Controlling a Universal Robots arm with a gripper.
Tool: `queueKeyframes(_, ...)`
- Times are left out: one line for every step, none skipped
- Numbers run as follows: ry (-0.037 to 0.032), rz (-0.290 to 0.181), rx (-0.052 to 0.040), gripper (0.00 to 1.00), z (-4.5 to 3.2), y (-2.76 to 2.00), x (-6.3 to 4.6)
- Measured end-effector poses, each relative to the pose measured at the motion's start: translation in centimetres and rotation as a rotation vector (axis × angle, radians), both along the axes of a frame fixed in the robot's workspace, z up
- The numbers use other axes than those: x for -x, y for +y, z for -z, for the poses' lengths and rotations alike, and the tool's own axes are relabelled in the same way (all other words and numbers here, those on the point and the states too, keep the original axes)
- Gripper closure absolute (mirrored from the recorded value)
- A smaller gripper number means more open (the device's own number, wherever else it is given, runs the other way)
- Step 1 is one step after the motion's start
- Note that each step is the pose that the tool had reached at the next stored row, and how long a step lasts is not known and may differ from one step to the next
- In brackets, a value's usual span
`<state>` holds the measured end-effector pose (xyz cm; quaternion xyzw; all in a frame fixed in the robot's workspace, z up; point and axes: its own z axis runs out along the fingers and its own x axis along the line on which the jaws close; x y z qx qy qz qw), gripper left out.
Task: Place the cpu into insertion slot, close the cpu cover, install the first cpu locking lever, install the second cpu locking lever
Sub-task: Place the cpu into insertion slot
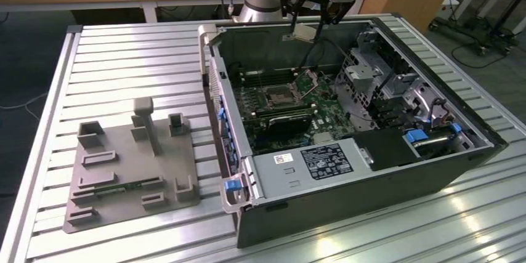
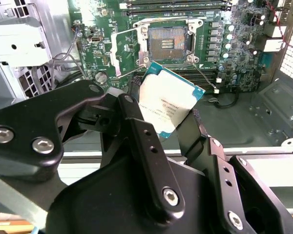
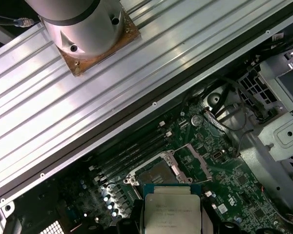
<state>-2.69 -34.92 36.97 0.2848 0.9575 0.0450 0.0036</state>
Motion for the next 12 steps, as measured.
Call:
queueKeyframes(0.0,0.0,0.0,0.46,0.0,0.0,0.0)
queueKeyframes(0.0,0.0,0.0,0.46,0.0,0.0,0.0)
queueKeyframes(0.0,0.001,0.0,0.46,0.0,0.0,0.0)
queueKeyframes(0.0,0.003,0.0,0.46,0.0,0.0,0.0)
queueKeyframes(0.0,0.006,0.0,0.46,0.01,0.0,0.0)
queueKeyframes(0.0,0.014,0.0,0.46,0.01,0.01,0.0)
queueKeyframes(0.0,0.026,0.0,0.46,0.01,0.01,0.0)
queueKeyframes(0.0,0.041,0.0,0.46,0.02,0.01,0.0)
queueKeyframes(-0.0001,0.059,-0.0002,0.46,0.05,0.01,0.0)
queueKeyframes(-0.0001,0.077,-0.0002,0.46,0.07,0.01,0.0)
queueKeyframes(-0.0001,0.095,-0.0001,0.46,0.09,0.01,0.0)
queueKeyframes(0.0,0.112,0.0001,0.46,0.1,0.01,0.0)
